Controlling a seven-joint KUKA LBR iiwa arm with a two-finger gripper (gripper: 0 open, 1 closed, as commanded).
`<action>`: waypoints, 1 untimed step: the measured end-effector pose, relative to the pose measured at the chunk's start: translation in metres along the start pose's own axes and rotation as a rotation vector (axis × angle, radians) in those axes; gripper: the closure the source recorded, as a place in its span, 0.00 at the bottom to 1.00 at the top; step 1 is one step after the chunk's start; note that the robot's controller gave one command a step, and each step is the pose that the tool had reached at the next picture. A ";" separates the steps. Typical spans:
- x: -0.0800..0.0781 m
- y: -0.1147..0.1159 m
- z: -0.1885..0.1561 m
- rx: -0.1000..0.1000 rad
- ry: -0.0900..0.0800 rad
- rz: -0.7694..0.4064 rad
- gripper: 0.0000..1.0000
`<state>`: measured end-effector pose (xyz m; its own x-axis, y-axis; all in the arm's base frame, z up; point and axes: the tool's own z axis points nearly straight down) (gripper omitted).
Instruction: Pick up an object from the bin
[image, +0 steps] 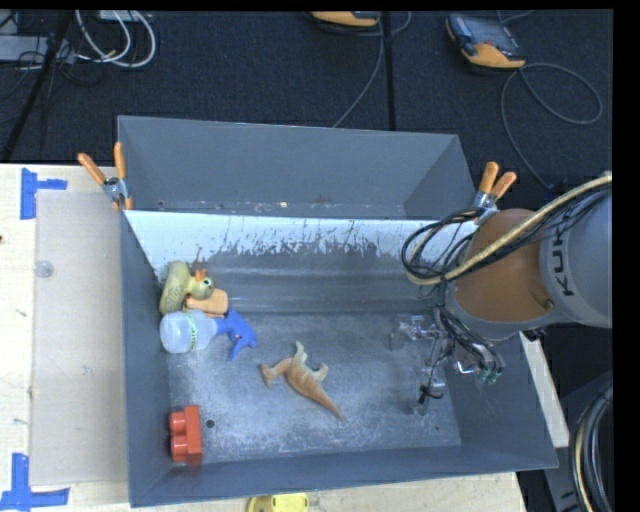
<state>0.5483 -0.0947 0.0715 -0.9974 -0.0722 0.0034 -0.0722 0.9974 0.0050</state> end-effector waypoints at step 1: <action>0.032 0.022 -0.004 0.005 -0.001 0.049 0.00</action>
Offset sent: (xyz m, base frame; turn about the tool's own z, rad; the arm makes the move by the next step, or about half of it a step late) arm 0.0440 0.0678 0.0039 0.0544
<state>0.5145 -0.0747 0.0756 -0.9997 -0.0231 0.0029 -0.0231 0.9997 0.0001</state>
